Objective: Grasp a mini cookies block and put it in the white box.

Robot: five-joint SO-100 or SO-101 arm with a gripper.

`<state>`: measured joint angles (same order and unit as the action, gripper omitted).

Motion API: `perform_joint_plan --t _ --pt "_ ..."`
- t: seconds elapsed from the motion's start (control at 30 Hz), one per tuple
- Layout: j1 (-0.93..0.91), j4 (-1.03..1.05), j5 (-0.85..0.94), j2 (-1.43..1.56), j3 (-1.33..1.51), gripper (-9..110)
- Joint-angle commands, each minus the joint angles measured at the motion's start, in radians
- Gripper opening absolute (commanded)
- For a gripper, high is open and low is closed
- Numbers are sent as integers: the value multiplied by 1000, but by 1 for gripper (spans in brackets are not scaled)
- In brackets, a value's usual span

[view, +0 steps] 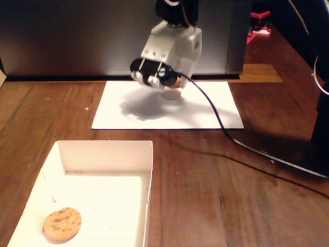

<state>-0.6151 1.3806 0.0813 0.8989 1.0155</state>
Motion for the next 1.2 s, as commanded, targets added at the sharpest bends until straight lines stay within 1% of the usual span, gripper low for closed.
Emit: perform_joint_plan --t 0.0,0.2,0.43,0.67,0.93,1.17 --pt "29 18 18 270 -78 16" --pt "89 51 67 356 -78 16" --pt "227 78 137 437 -77 17" --pt "410 104 152 525 -78 17" --pt "661 167 160 609 -78 16" --pt "850 172 156 644 -78 17"
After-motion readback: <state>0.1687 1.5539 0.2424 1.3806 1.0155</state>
